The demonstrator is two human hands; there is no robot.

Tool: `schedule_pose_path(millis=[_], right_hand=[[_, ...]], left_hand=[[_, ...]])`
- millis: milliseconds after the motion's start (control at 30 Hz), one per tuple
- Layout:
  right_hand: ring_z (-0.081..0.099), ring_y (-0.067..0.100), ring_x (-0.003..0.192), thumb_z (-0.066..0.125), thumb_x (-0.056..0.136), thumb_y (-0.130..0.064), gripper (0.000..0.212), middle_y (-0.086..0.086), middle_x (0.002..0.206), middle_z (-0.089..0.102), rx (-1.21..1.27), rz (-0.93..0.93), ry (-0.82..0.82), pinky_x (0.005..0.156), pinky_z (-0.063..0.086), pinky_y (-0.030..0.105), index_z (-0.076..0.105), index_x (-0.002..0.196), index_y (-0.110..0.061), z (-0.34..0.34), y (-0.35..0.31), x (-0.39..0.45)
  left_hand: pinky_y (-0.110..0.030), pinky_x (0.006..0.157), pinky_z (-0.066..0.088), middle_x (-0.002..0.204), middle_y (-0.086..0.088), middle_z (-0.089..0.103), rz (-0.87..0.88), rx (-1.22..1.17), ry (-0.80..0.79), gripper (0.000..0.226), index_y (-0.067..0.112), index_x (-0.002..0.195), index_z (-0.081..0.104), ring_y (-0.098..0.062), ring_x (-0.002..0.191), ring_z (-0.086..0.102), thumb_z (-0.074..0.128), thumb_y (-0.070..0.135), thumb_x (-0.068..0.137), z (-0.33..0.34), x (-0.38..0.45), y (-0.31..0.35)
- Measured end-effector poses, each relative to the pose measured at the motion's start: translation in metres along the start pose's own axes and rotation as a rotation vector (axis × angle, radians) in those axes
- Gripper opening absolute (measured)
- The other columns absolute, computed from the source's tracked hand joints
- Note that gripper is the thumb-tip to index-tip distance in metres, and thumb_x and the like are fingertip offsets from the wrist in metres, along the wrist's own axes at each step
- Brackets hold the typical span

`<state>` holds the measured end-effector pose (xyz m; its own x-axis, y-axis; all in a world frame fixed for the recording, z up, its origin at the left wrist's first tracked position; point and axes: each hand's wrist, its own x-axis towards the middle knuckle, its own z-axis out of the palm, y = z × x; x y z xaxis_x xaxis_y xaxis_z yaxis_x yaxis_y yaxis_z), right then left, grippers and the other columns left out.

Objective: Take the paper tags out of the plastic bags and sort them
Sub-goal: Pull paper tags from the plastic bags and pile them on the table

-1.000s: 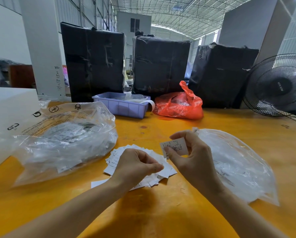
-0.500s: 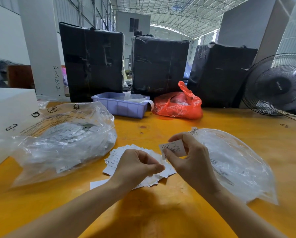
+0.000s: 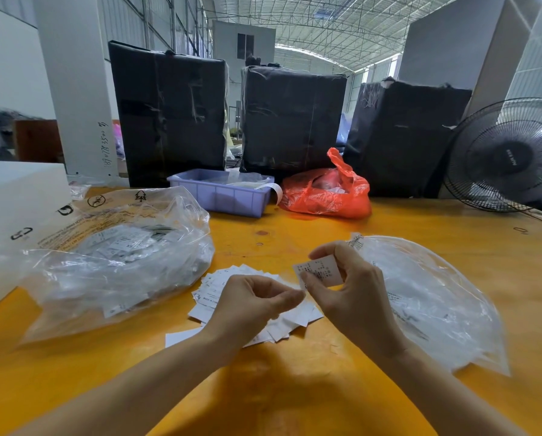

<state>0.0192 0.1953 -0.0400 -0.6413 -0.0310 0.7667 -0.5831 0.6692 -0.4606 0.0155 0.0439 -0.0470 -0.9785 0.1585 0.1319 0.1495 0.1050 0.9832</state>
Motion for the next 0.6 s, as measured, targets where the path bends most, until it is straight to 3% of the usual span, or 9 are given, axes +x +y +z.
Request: schedule_pose_path(millis=[133, 333, 600], right_hand=[[0.061, 0.005, 0.068, 0.077, 0.076, -0.017, 0.029, -0.027, 0.08, 0.051, 0.032, 0.034, 0.011, 0.059, 0.056, 0.025, 0.054, 0.091, -0.027, -0.0017, 0.0001, 0.0017], [0.064, 0.005, 0.074, 0.077, 0.075, -0.021, 0.03, -0.017, 0.082, 0.058, 0.209, 0.109, 0.05, 0.058, 0.056, 0.02, 0.052, 0.083, -0.038, -0.0055, -0.0041, 0.0046], [0.063, 0.007, 0.074, 0.077, 0.074, -0.018, 0.028, -0.011, 0.078, 0.061, 0.254, 0.126, 0.025, 0.055, 0.055, 0.024, 0.055, 0.079, -0.033, -0.0053, -0.004, 0.0033]], left_hand=[[-0.019, 0.057, 0.045, 0.065, 0.008, 0.071, -0.065, -0.056, 0.021, 0.014, 0.019, 0.069, 0.075, 0.004, 0.051, 0.057, 0.073, 0.033, 0.071, 0.0009, -0.0002, 0.0021], [-0.024, 0.058, 0.037, 0.049, 0.008, 0.06, -0.109, -0.074, 0.001, 0.022, 0.02, 0.067, 0.077, 0.005, 0.043, 0.05, 0.075, 0.04, 0.057, -0.0011, -0.0008, 0.0009], [-0.022, 0.06, 0.042, 0.07, 0.001, 0.071, -0.103, -0.118, -0.031, 0.023, 0.023, 0.074, 0.079, 0.001, 0.054, 0.057, 0.076, 0.039, 0.058, -0.0013, 0.0016, -0.0013]])
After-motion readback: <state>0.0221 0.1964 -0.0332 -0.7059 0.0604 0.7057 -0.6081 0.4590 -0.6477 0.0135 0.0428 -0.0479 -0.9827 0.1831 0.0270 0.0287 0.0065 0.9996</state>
